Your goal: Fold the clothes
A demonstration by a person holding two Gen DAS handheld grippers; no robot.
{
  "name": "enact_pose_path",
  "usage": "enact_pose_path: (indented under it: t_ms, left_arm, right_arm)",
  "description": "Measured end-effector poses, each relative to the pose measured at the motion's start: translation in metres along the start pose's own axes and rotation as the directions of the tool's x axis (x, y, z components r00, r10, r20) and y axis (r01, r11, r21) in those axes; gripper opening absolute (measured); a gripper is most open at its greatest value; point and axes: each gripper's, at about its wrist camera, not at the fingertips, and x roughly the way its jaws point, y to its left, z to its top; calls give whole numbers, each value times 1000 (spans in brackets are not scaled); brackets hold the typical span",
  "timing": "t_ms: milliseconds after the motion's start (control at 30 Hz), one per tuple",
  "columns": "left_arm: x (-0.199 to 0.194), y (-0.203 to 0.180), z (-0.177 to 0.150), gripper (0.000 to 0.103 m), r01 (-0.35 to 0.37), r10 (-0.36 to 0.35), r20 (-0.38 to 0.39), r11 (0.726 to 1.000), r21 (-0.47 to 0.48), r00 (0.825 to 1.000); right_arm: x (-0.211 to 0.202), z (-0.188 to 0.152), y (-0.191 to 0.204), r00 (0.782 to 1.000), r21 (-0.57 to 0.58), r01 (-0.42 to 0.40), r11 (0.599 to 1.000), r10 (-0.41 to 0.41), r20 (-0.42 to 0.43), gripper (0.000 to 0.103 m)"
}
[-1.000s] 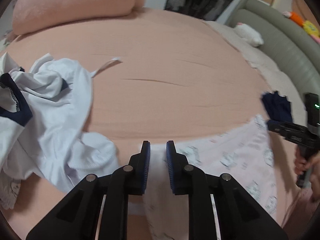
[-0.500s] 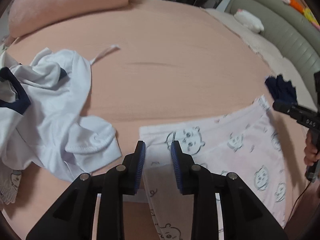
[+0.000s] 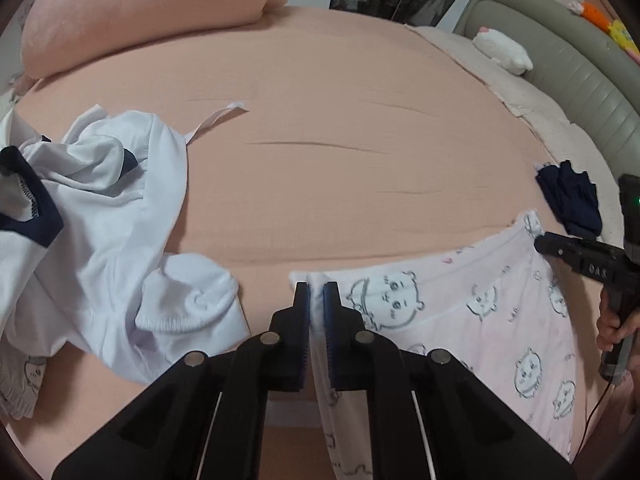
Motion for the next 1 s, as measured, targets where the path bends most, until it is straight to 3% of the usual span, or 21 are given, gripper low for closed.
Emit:
enact_pose_path:
  t_ms: [33,100,167,233,300,333,400,500,567,633,767,867,1000]
  left_arm:
    - [3,3,0,13,-11,11,-11,1000,-10,1000]
    - [1,9,1,32,-39,38,-4,998,-44,999]
    - [-19,12,-1,33,-47,52,63,995,-88,997]
    - [-33,2,-8,32,29,-23,95,998,-64,995]
    - [-25,-20,-13,32,97,-97,37,995,17,995]
    - [-16,-31,-16,32,97,-97,4,993,64,995]
    - [2,-41,-19,32,25,-20,-39,992,127,999]
    - [-12,-38,-15,31,30,-27,-45,997,69,999]
    - [-35,-58,-26,31,110,-105,-56,990,92,993]
    - [-57,-85,-43,31,185,-176,-79,973,135,981]
    - [-68,-124,-94,31,253,-231,-176,961,116,957]
    - [-64,-131,-132,31,173,-144,-242,980,101,959]
    - [-84,-120,-147,31,146,-139,-188,989,28,972]
  right_arm:
    - [1,1,3,1000,-5,5,1000,-4,6,30]
    - [3,3,8,1000,-15,14,1000,-13,18,31]
    - [10,8,31,999,1,14,1000,-14,47,31]
    - [-7,5,23,996,25,16,1000,-18,86,31]
    - [-6,9,41,995,3,-37,999,37,93,32]
    - [3,11,55,995,-20,-66,998,67,73,32]
    - [26,12,80,996,-68,-88,994,88,-1,30]
    - [37,8,73,999,-41,-21,999,19,-47,30]
    - [13,3,63,999,-26,-5,1000,4,-36,32]
    - [-16,-14,67,997,-42,-69,997,67,-41,32]
    - [-47,-79,87,979,-40,-163,986,156,-132,32]
    - [-56,-121,84,987,-80,-90,993,79,-137,28]
    - [-81,-146,76,995,-152,74,986,-83,-56,30]
